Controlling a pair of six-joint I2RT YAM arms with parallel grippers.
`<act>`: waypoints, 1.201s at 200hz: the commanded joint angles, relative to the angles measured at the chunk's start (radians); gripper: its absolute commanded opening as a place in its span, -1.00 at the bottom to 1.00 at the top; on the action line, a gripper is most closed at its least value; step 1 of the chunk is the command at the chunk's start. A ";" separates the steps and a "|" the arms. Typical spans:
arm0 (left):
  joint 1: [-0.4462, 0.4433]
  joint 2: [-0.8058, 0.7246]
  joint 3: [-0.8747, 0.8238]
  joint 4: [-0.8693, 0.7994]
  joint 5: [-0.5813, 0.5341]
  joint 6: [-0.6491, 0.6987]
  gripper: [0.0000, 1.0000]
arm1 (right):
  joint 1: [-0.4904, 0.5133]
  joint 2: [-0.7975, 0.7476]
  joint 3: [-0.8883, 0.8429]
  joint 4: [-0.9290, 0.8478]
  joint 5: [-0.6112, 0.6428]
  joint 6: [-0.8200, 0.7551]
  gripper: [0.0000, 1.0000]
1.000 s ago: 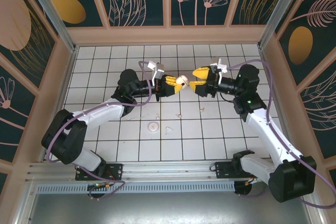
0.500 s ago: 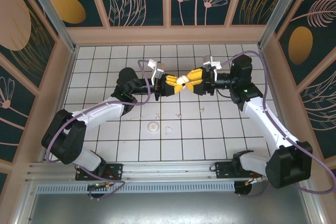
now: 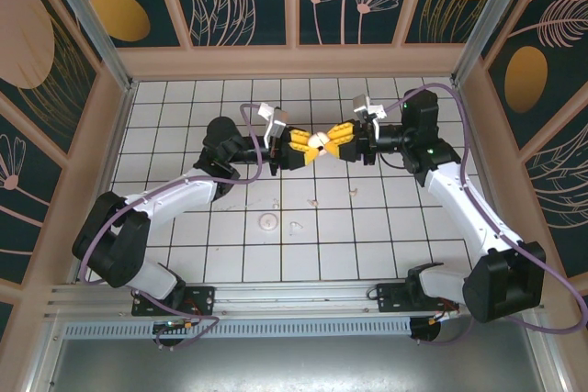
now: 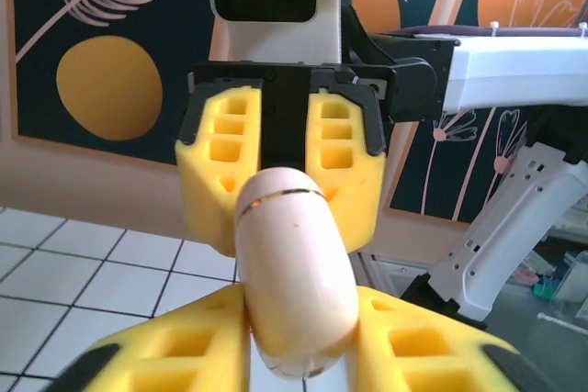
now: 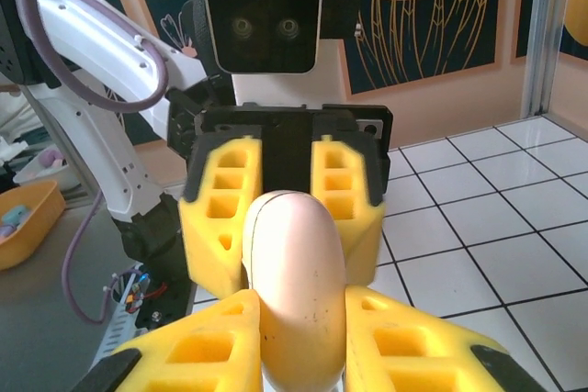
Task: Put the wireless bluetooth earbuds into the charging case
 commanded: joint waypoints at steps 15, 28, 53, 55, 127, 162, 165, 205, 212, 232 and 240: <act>-0.004 -0.055 0.102 -0.353 -0.062 0.252 -0.05 | 0.009 -0.020 0.043 -0.097 0.090 -0.063 -0.55; -0.005 -0.067 0.160 -0.586 -0.100 0.410 0.03 | 0.010 -0.017 0.061 -0.165 0.127 -0.110 -0.56; -0.004 -0.089 0.213 -0.831 -0.170 0.598 0.09 | 0.010 0.005 0.109 -0.279 0.189 -0.177 -0.56; -0.004 -0.092 0.214 -0.842 -0.175 0.611 0.09 | 0.012 0.006 0.113 -0.285 0.193 -0.181 -0.56; -0.005 -0.189 0.165 -1.021 -0.398 0.877 0.16 | 0.048 0.011 0.118 -0.389 0.328 -0.312 -0.58; -0.004 -0.192 0.160 -1.060 -0.394 0.920 0.15 | 0.132 0.008 0.107 -0.432 0.450 -0.420 -0.58; -0.004 -0.192 0.159 -1.062 -0.385 0.925 0.14 | 0.140 0.007 0.105 -0.434 0.459 -0.427 -0.58; -0.004 -0.195 0.140 -1.076 -0.302 0.973 0.10 | 0.222 -0.005 0.086 -0.442 0.536 -0.565 -0.59; -0.004 -0.195 0.139 -1.080 -0.293 0.976 0.10 | 0.228 -0.010 0.082 -0.438 0.536 -0.581 -0.59; -0.004 -0.194 0.137 -1.084 -0.258 0.977 0.10 | 0.235 -0.011 0.079 -0.426 0.537 -0.606 -0.59; -0.005 -0.191 0.137 -1.086 -0.249 0.977 0.10 | 0.238 -0.010 0.081 -0.426 0.538 -0.610 -0.59</act>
